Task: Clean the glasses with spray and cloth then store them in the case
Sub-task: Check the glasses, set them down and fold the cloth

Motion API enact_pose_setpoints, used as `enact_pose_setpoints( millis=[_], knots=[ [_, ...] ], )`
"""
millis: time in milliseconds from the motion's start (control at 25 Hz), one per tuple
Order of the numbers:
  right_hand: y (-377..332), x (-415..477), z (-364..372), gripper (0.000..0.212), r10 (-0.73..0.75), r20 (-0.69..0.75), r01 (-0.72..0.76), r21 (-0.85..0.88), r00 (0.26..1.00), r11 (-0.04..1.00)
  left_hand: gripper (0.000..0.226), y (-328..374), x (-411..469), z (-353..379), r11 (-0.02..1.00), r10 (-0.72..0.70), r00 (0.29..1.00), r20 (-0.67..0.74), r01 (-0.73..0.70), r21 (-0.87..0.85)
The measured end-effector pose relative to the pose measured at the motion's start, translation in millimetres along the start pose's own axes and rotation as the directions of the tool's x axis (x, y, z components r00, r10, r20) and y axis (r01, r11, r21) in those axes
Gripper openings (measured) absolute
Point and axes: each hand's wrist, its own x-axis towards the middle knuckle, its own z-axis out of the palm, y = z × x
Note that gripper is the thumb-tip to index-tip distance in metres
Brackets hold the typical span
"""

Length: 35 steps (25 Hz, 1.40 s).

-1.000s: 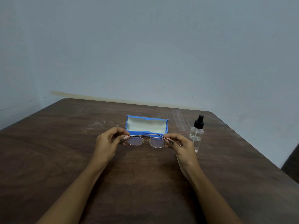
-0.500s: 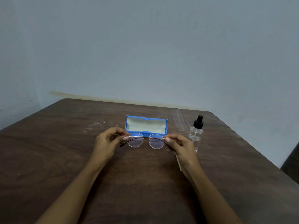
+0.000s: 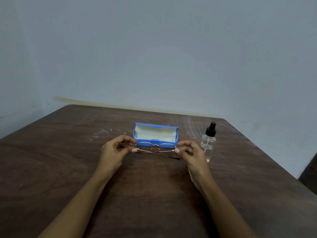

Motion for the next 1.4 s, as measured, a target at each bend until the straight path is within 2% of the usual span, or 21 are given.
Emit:
enact_pose_setpoints(
  millis=[200,400,640,1080,1400],
  knots=[
    [0.1,-1.7,-0.2,0.027,-0.014,0.023,0.018,-0.179,1.000,0.984,0.035,-3.5,0.2,-3.2,0.999,-0.029,0.999,0.027,0.029,0.014],
    [-6.2,-5.4,-0.1,0.025,-0.061,0.067,0.085,-0.453,0.996,0.888,0.038,-3.3,-0.5,-6.1,0.993,-0.092,0.993,0.079,0.085,0.076],
    [-8.3,-6.6,-2.9,0.024,-0.011,0.125,0.083,-0.584,0.992,0.807,0.043,-3.4,-0.8,-8.3,0.979,-0.123,0.980,0.159,0.093,0.184],
    [-9.5,-5.8,-3.5,0.027,0.047,0.172,0.087,-0.693,0.984,0.715,0.041,-6.9,-0.6,-10.0,0.971,-0.159,0.968,0.193,0.119,0.206],
    [-12.5,-7.4,-3.6,0.029,0.031,0.183,0.106,-0.688,0.983,0.718,0.037,-4.2,-1.2,-9.8,0.970,-0.174,0.966,0.191,0.134,0.204]
  ],
)
